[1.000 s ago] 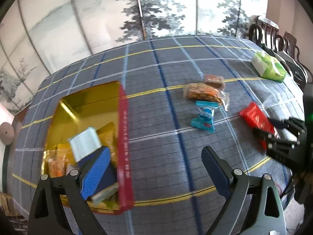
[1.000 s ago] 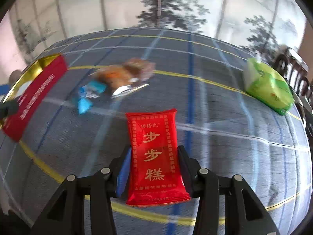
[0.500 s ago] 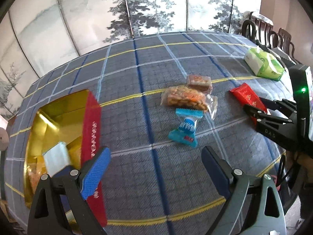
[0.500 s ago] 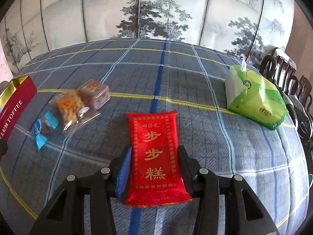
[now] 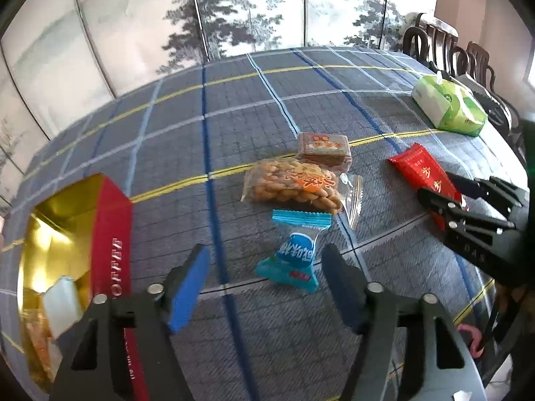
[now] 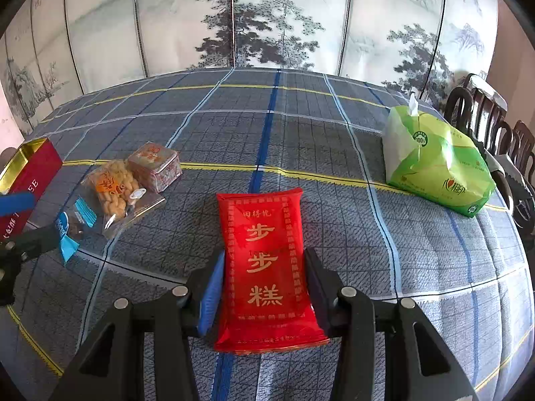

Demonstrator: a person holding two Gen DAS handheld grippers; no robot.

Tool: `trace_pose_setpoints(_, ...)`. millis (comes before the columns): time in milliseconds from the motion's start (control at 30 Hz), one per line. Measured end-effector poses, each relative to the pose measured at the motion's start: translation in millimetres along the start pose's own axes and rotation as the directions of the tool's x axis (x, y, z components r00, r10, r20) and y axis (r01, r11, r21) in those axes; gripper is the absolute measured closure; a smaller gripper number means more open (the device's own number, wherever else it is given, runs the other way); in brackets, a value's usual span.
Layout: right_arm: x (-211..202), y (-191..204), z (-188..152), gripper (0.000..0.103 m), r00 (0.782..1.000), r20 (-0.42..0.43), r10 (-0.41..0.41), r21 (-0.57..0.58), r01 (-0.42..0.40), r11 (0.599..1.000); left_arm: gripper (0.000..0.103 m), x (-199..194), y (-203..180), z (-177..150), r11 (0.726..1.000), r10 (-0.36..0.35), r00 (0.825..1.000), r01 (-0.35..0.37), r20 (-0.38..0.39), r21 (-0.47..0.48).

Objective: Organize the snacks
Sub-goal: 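Grasp the blue-wrapped candy with the left gripper while the right gripper holds the red packet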

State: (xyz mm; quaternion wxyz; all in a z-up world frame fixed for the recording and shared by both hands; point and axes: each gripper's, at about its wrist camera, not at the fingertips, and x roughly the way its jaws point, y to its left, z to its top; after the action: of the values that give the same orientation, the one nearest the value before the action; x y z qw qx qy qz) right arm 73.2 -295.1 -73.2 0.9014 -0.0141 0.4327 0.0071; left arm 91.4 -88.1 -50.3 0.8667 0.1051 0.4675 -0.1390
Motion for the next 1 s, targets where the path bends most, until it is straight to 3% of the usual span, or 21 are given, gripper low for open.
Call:
trace_pose_setpoints(233, 0.2, -0.7, -0.1, 0.055, 1.000, 0.000, 0.002, 0.001, -0.002, 1.000, 0.040, 14.4, -4.6, 4.4, 0.999, -0.044, 0.999, 0.044, -0.021, -0.002)
trace_pose_setpoints(400, 0.4, -0.9, -1.0, 0.055, 1.000, -0.001, 0.003, 0.002, -0.003, 1.000, 0.061, 23.9, -2.5, 4.1, 0.998, -0.057, 0.997, 0.055, -0.054, -0.033)
trace_pose_setpoints(433, 0.5, -0.9, -1.0, 0.055, 1.000, -0.001, 0.003, 0.002, -0.003, 1.000, 0.070, 23.9, -1.9, 3.6, 0.998, -0.058, 0.997, 0.056, -0.055, -0.039)
trace_pose_setpoints(500, 0.4, -0.8, -0.8, 0.055, 1.000, -0.001, 0.003, 0.002, -0.003, 1.000, 0.073, 22.8, -1.8, 1.4, 0.997, -0.066, 0.996, 0.063, -0.054, -0.044)
trace_pose_setpoints(1000, 0.4, -0.6, -0.5, 0.055, 1.000, -0.001, 0.002, 0.001, -0.002, 1.000, 0.079, -4.1, -1.7, -9.4, 0.998, -0.045, 0.998, 0.043, -0.040, -0.043)
